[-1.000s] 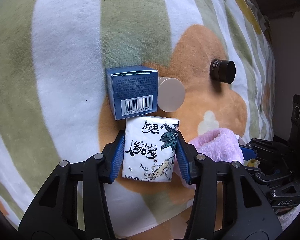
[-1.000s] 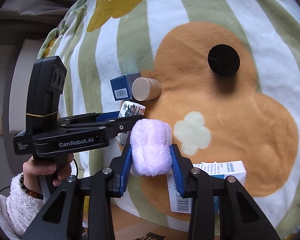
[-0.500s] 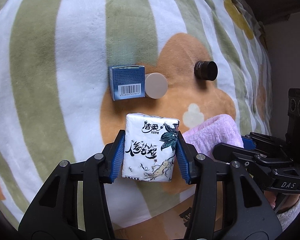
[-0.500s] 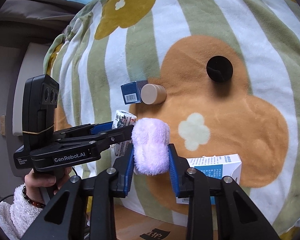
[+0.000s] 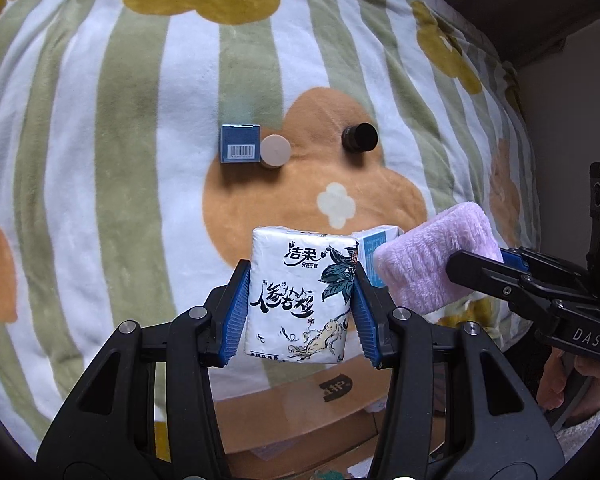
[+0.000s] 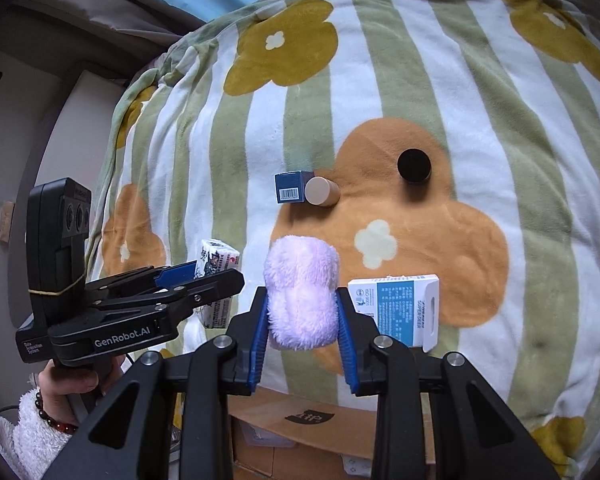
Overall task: Organize objects
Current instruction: 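Carry the pink sock roll and tissue pack over the cardboard box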
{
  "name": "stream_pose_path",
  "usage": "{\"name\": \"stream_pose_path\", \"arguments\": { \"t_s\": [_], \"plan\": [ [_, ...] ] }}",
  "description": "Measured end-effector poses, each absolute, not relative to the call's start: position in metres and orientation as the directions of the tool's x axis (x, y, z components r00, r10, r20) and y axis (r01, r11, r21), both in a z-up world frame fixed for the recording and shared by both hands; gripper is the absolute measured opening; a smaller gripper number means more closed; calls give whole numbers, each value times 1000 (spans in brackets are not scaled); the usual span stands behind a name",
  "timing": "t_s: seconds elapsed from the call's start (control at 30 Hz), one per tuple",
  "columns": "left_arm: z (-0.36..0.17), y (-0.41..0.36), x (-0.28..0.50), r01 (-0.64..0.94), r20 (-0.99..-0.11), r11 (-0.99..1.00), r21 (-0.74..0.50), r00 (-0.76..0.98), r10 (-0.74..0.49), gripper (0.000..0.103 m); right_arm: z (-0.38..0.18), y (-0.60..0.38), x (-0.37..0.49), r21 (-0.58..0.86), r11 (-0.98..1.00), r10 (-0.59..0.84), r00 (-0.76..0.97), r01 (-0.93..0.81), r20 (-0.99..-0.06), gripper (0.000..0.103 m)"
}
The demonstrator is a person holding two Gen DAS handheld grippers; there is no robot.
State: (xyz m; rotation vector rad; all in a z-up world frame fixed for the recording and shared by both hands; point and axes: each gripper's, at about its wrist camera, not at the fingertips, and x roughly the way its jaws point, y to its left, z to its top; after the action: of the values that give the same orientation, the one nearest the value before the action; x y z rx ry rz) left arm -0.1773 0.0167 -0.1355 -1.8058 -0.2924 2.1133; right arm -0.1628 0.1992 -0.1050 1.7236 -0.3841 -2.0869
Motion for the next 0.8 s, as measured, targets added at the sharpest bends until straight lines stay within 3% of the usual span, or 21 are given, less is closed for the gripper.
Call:
{"name": "stream_pose_path", "arguments": {
  "t_s": [0.4,0.8],
  "plan": [
    [-69,18,-87,-94,-908,-939,-330,-242,343,44,-53,218,-90,348,-912,-392,-215,218,-894,29],
    [-58,31,-8,-51,-912,-953,-300,-277,302,44,-41,230,-21,309,-915,-363,-197,259,-911,29]
  ]
}}
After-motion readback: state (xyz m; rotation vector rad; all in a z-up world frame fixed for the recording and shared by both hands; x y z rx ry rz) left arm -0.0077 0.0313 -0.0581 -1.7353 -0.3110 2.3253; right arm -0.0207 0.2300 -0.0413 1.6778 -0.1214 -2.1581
